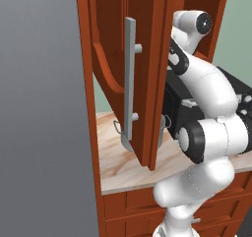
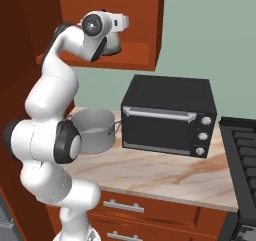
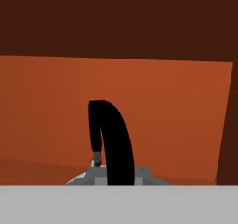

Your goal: Pick the kettle from the cabinet and place it on a stove burner. Then pick the pot from the counter and place it on another stove burner. Finally, turn both burners on.

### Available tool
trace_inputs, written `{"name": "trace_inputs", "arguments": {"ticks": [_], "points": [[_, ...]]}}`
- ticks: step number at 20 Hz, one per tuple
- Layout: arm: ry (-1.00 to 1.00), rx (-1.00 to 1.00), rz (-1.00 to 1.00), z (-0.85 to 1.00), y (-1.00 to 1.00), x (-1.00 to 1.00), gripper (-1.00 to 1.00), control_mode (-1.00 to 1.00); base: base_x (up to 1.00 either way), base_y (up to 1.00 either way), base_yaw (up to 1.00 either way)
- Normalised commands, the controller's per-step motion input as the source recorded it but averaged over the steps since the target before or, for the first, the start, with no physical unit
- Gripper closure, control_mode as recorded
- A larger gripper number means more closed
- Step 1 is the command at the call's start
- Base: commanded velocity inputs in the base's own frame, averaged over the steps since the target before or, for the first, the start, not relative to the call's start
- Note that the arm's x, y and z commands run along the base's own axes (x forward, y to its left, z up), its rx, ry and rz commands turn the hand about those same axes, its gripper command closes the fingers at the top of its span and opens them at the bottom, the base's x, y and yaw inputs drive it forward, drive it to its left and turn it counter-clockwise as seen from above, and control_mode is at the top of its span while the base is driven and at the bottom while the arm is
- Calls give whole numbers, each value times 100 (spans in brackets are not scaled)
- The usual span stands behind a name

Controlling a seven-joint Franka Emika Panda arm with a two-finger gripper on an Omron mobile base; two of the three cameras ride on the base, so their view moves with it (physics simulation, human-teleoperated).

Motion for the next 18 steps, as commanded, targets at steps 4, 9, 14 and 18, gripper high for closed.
{"name": "trace_inputs", "arguments": {"ticks": [4,9,14,18], "points": [[0,0,0,0,0,-33,100,-100,0,0,0],[0,0,0,0,0,-31,100,-100,0,0,0],[0,0,0,2,0,-33,100,-100,0,0,0],[0,0,0,6,0,-35,100,-100,0,0,0]]}}
